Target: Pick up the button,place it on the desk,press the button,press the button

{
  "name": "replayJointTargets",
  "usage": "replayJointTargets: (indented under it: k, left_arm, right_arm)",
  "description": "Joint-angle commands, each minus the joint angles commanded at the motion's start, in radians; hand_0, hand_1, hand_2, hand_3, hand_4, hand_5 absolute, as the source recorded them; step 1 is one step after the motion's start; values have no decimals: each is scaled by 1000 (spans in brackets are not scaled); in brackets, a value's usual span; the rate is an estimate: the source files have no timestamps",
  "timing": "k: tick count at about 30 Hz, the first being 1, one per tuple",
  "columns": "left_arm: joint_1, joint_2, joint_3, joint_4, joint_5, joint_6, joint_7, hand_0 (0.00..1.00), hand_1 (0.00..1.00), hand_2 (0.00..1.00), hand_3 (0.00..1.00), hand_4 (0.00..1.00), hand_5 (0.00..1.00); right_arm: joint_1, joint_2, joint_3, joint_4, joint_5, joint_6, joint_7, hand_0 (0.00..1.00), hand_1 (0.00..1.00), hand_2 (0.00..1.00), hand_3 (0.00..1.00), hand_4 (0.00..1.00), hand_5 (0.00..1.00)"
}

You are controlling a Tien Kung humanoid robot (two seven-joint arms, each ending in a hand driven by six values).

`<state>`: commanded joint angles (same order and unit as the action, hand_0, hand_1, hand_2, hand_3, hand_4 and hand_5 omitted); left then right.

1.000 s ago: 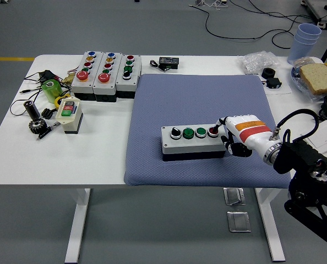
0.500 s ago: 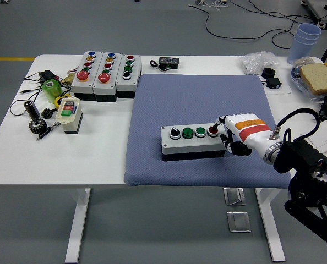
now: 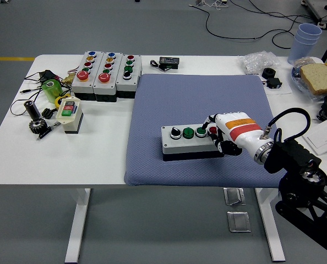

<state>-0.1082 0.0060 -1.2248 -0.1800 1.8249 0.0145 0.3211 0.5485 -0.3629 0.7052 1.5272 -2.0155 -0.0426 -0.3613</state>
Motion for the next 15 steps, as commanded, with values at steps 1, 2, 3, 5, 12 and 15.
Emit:
replayJointTargets:
  k: [1, 2, 3, 5, 12, 15]
  left_arm:
    - [0, 0, 1, 0, -1, 0, 0, 645, 605, 595, 566, 315, 864]
    - [-1, 0, 2, 0, -3, 0, -1, 645, 605, 595, 566, 315, 864]
    - [-1, 0, 3, 0, -4, 1, -1, 645, 605, 595, 566, 315, 864]
    - [-3, 1, 4, 0, -7, 1, -1, 645, 605, 595, 565, 315, 865]
    - [-8, 2, 5, 0, -13, 2, -2, 647, 605, 594, 566, 315, 865]
    - [-10, 2, 5, 0, -13, 3, -2, 647, 605, 594, 566, 315, 865]
  right_arm:
    - [1, 2, 0, -3, 0, 1, 0, 235, 2, 229, 644, 469, 2]
    - [2, 6, 2, -7, -1, 1, -1, 235, 2, 229, 644, 469, 2]
    - [3, 9, 3, -10, -1, 1, -1, 235, 2, 229, 644, 469, 2]
    - [5, 15, 6, -16, -2, 2, -1, 235, 2, 229, 644, 471, 2]
    - [8, 21, -3, -26, 1, 7, -2, 235, 2, 229, 643, 472, 2]
    - [7, 20, -7, -31, 4, 8, -1, 235, 2, 229, 643, 472, 2]
